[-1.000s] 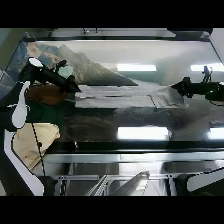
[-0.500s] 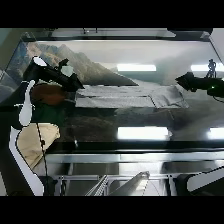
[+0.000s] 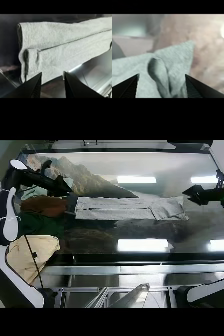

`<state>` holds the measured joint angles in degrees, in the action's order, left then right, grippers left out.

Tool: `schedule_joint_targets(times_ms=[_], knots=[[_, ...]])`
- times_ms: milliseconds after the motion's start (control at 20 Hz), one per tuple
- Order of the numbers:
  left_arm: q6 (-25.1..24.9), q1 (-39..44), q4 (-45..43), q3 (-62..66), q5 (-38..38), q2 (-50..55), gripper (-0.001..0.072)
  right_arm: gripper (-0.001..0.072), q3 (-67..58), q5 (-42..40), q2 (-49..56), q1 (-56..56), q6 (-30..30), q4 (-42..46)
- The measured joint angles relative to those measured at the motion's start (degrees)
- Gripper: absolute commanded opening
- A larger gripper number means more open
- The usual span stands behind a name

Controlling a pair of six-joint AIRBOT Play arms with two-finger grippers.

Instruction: Fold the shirts.

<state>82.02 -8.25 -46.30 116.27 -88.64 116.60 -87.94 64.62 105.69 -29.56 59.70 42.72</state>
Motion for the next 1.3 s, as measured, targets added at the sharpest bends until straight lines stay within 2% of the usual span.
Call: schedule_joint_targets(times_ms=[50, 100, 150, 200, 450, 500, 550, 600, 650, 1050, 1300], knots=[[0.1, -0.4, 0.0, 0.0, 0.0, -1.3, 0.0286, 0.0653, -0.3, 1.0, 0.5, -0.1, 0.6, 1.4], [0.1, -0.7, 0.0, 0.0, 0.0, -2.3, 0.02, 0.0654, -0.5, 1.7, 1.1, -0.2, 1.1, 2.3], [0.3, -0.9, 0.0, 0.0, 0.0, -3.3, 0.004, 0.0654, -0.6, 2.4, 1.9, -0.2, 1.5, 2.9], [0.3, -0.9, 0.0, 0.0, 0.0, -4.0, 0.0008, 0.0654, -0.7, 3.1, 2.8, -0.2, 1.8, 3.2], [0.5, 0.5, 0.0, 0.0, 0.1, -6.4, 0.0009, 0.0648, -1.0, 8.4, 7.3, -0.1, 1.2, -1.4], [0.5, 1.1, -0.1, 0.0, 0.1, -6.6, 0.0015, 0.057, -1.0, 9.1, 7.9, 0.0, 0.9, -2.3], [0.5, 1.9, -0.1, 0.0, 0.2, -6.7, 0.0016, 0.041, -1.1, 9.6, 8.5, 0.1, 0.7, -3.0], [0.4, 2.8, -0.1, 0.0, 0.3, -6.8, 0.0016, 0.0181, -1.0, 9.8, 9.0, 0.4, 0.7, -3.1], [0.0, 3.8, -0.1, 0.0, 0.5, -6.9, 0.0016, 0.0034, -1.1, 9.7, 9.5, 0.7, 0.5, -2.8], [-1.9, 15.4, -0.5, 0.0, 3.5, -3.1, 0.0014, 0.0016, -8.6, 13.6, 8.2, 2.8, 0.7, -5.3], [-2.1, 26.0, 1.3, 0.0, 14.7, 6.0, 0.0015, 0.0016, -11.2, 17.0, 3.6, 4.5, 2.3, -5.7]])
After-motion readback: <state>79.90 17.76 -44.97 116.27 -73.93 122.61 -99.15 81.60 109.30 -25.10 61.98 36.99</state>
